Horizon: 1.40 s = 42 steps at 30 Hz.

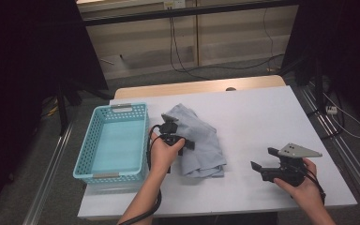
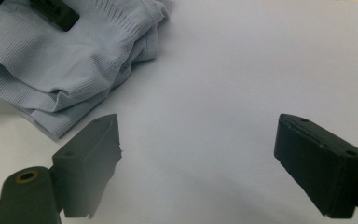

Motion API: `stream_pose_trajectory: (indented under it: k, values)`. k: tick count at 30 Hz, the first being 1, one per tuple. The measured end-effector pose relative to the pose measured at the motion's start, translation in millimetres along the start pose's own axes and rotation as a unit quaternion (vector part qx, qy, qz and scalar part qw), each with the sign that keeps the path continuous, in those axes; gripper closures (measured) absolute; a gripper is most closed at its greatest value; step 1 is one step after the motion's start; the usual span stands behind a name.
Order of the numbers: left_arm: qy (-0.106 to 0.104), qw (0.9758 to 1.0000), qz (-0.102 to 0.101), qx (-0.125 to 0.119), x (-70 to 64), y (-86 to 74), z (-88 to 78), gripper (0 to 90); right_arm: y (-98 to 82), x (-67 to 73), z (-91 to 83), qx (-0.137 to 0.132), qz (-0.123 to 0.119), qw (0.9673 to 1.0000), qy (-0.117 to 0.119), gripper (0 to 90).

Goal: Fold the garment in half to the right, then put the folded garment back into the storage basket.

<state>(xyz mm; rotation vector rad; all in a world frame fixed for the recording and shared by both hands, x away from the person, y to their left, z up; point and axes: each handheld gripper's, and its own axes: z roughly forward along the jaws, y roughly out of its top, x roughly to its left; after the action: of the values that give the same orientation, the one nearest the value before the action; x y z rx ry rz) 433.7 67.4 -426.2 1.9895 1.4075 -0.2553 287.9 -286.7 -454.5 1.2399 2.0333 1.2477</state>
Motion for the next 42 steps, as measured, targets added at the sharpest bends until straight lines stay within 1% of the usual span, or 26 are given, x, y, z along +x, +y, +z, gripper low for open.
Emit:
stream_pose_trajectory:
  k: [1, 4, 5, 10, 11, 15, 17, 19, 24, 25, 28, 32, 33, 37, 39, 42]
  values:
    - [0.002, 1.0, 0.006, 0.004, 1.0, 1.2, -1.9, 71.8, -0.1, 0.4, 0.1, 0.0, 0.001, 1.0, 0.003, 13.8]
    - [0.007, 0.9999, 0.005, 0.007, -0.1, 3.3, -5.5, 71.7, 0.0, 1.9, 0.7, 0.0, 0.0, 1.0, 0.009, 12.5]
    - [0.008, 0.9998, 0.012, 0.014, 0.4, 4.4, -7.9, 71.7, 0.3, 2.5, 0.9, 0.0, 0.001, 0.9999, 0.011, 11.8]
    - [0.013, 0.9995, 0.016, 0.022, -0.5, 8.3, -14.3, 71.6, 1.4, 3.2, 1.8, -0.005, 0.006, 0.9998, 0.02, 8.8]
    - [0.013, 0.9994, 0.021, 0.024, -0.1, 8.8, -15.1, 71.6, 1.6, 3.2, 2.0, -0.005, 0.005, 0.9998, 0.021, 8.6]
    - [0.018, 0.999, 0.026, 0.033, -1.5, 11.3, -19.2, 71.4, 1.9, 2.9, 2.1, -0.005, 0.005, 0.9998, 0.02, 7.6]
    - [0.022, 0.9989, 0.024, 0.034, -3.7, 12.9, -21.8, 71.4, 2.1, 2.9, 1.6, -0.006, 0.006, 0.9997, 0.021, 7.5]
    - [0.024, 0.9984, 0.031, 0.041, -4.5, 15.1, -24.9, 71.4, 2.3, 3.0, 1.2, -0.007, 0.007, 0.9997, 0.021, 7.4]
    - [0.042, 0.9972, 0.04, 0.048, -8.6, 20.4, -29.6, 71.3, 2.3, 3.5, 1.9, -0.006, 0.007, 0.9996, 0.026, 6.8]
    - [0.042, 0.9969, 0.043, 0.051, -8.8, 21.7, -31.1, 71.3, 2.2, 3.7, 1.9, -0.006, 0.008, 0.9996, 0.027, 6.8]
    - [0.047, 0.9965, 0.044, 0.053, -10.7, 24.8, -33.7, 71.3, 2.6, 3.6, 1.6, -0.007, 0.008, 0.9995, 0.028, 6.5]
    - [0.05, 0.9951, 0.052, 0.067, -12.4, 29.0, -38.7, 71.3, 2.2, 2.4, 0.7, -0.008, 0.014, 0.9995, 0.029, 6.1]
    - [0.05, 0.995, 0.053, 0.067, -12.4, 29.8, -39.6, 71.3, 2.2, 2.6, 0.5, -0.008, 0.013, 0.9994, 0.03, 5.9]
    - [0.063, 0.9935, 0.059, 0.074, -15.5, 34.2, -44.4, 71.3, 3.1, 3.4, 0.9, -0.01, 0.013, 0.9993, 0.033, 5.5]
    - [0.066, 0.9929, 0.061, 0.078, -16.6, 36.4, -46.7, 71.3, 3.3, 3.9, 0.8, -0.009, 0.012, 0.9993, 0.033, 5.5]
    - [0.075, 0.9914, 0.068, 0.083, -18.9, 39.3, -49.7, 71.3, 3.4, 4.1, 0.6, -0.009, 0.011, 0.9993, 0.034, 5.3]
